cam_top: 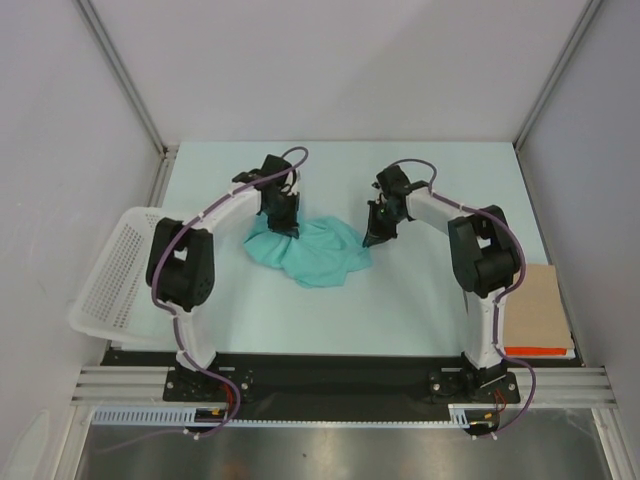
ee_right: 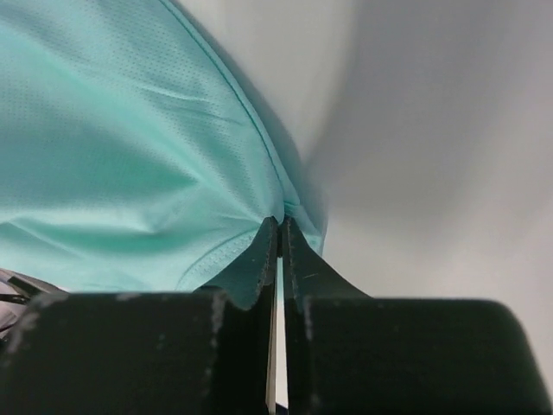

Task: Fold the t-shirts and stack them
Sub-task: Flatten the tshirt out

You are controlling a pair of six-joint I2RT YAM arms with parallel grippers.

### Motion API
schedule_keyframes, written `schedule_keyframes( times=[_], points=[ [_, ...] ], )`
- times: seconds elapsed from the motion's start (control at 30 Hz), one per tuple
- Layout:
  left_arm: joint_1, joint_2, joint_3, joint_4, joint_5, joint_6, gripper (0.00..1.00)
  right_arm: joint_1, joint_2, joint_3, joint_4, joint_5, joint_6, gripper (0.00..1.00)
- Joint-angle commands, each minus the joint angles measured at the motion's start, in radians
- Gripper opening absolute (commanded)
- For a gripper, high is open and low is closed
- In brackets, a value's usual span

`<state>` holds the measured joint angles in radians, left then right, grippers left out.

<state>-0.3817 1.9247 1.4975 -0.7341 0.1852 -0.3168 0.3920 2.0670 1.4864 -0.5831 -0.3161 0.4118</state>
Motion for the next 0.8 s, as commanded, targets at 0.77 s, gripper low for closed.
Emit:
schedule_keyframes(
  times=[0.77],
  points=[
    [-0.005, -0.954, -0.085, -0.038, -0.009, -0.111, 0.00, 0.265, -0.814, 0.195, -0.366, 0.359, 0.208, 0.00]
  ],
)
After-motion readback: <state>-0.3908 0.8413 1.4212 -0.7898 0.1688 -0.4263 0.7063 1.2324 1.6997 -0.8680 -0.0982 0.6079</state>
